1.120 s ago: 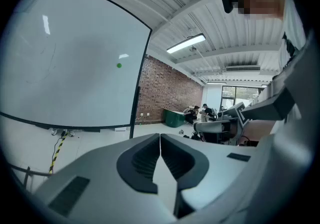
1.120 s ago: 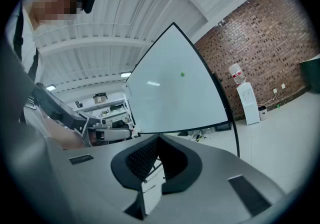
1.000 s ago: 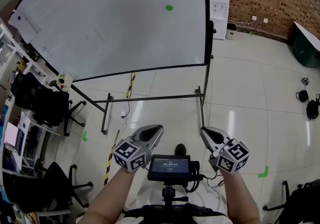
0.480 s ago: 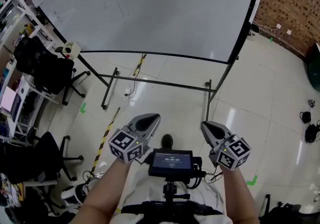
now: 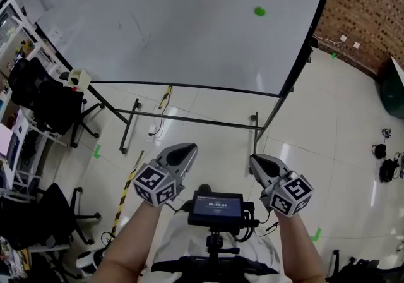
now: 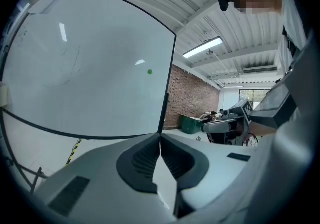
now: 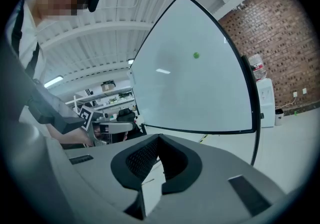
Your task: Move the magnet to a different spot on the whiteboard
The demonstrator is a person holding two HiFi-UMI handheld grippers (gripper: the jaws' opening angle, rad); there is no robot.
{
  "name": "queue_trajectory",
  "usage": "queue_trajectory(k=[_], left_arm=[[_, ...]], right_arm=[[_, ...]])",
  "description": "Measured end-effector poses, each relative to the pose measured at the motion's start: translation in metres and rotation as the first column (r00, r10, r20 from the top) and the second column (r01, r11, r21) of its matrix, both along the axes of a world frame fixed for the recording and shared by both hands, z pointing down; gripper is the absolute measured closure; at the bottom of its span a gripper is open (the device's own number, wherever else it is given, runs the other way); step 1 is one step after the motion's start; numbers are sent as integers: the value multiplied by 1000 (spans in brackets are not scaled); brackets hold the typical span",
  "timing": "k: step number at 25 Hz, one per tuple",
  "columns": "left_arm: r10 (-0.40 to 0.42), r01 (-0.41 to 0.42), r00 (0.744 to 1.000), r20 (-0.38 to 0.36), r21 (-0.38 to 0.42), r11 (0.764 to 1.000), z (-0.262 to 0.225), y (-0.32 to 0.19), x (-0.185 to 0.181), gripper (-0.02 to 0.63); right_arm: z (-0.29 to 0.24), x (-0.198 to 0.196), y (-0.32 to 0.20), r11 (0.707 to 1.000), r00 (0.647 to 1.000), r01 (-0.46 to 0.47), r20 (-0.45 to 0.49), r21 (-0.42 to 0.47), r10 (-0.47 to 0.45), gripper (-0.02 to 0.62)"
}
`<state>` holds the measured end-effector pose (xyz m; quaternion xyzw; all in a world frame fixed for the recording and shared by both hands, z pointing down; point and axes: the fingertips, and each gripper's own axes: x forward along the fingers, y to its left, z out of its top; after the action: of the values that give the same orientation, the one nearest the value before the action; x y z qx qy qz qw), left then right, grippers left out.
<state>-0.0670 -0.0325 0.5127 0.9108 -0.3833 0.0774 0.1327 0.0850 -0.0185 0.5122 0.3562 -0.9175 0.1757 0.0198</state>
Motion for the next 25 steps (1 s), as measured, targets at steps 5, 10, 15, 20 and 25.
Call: queue_trajectory(k=[5,10,15,20,25], left_arm=[[97,-98,995,11,23,995,-8,-37,27,574],[168,-168,986,21,41,985,-19,-64,39,574],[212,-213,977,23,45,976,-19,-84,46,574],[223,-224,974,28,24,974,-15,-94,30,574],[186,-187,982,11,40,982,-24,-115,0,574]], right_arm=[[-5,20,-26,997,997,-81,7,18,81,571],[-13,29,-46,989,989,-147,21,33,146,571],[-15,27,-67,984,985,-171,21,43,170,571],[-12,8,-83,984,985,-174,26,29,173,571],[-19,-18,-105,987,988,-153,3,45,153,571]])
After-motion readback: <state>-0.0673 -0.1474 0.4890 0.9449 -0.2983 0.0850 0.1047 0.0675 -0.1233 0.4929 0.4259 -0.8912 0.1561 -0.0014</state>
